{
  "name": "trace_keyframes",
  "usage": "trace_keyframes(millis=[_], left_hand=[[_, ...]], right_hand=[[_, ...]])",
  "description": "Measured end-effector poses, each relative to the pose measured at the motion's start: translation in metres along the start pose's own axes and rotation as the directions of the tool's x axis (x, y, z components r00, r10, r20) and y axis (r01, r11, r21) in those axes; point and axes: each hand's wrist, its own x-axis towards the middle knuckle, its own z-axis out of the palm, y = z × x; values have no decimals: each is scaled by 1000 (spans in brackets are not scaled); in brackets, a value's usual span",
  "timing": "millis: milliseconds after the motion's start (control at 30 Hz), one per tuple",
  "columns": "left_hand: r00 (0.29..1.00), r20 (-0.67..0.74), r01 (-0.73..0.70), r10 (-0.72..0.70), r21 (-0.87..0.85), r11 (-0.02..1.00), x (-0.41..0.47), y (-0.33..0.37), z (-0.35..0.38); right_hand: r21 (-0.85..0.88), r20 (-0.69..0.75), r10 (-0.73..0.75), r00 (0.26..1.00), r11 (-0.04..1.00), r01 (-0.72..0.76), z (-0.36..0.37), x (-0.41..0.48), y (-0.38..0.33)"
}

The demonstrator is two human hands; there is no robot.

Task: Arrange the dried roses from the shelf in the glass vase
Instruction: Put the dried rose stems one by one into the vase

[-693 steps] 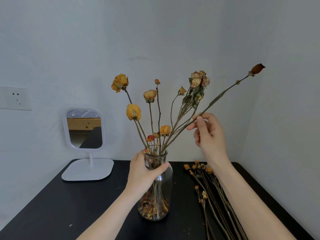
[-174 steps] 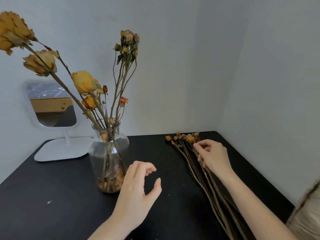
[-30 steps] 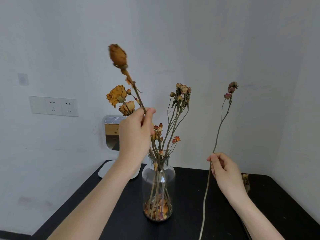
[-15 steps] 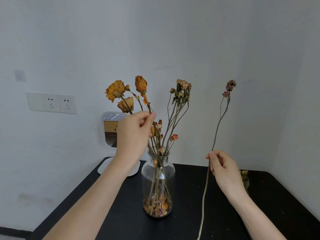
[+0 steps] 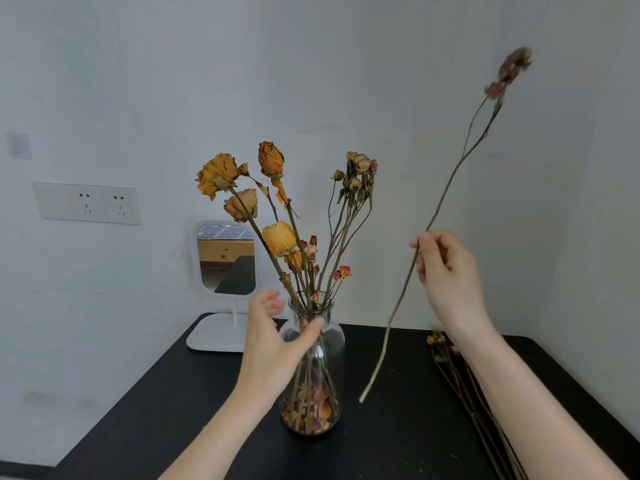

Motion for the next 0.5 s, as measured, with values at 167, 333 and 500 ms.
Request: trace_keyframes(millis=[167, 333, 500], left_hand=[[990, 112, 77, -85, 75, 994, 11, -9, 18], [989, 123, 73, -87, 116, 991, 17, -14, 22], [983, 158, 71, -89, 116, 991, 15, -23, 17]], right_hand=[[24, -122, -35, 992, 999, 38, 4, 26, -12], [90, -208, -16, 978, 995, 35, 2, 31, -11], [192, -259, 7, 966, 980, 44, -1, 28, -14]])
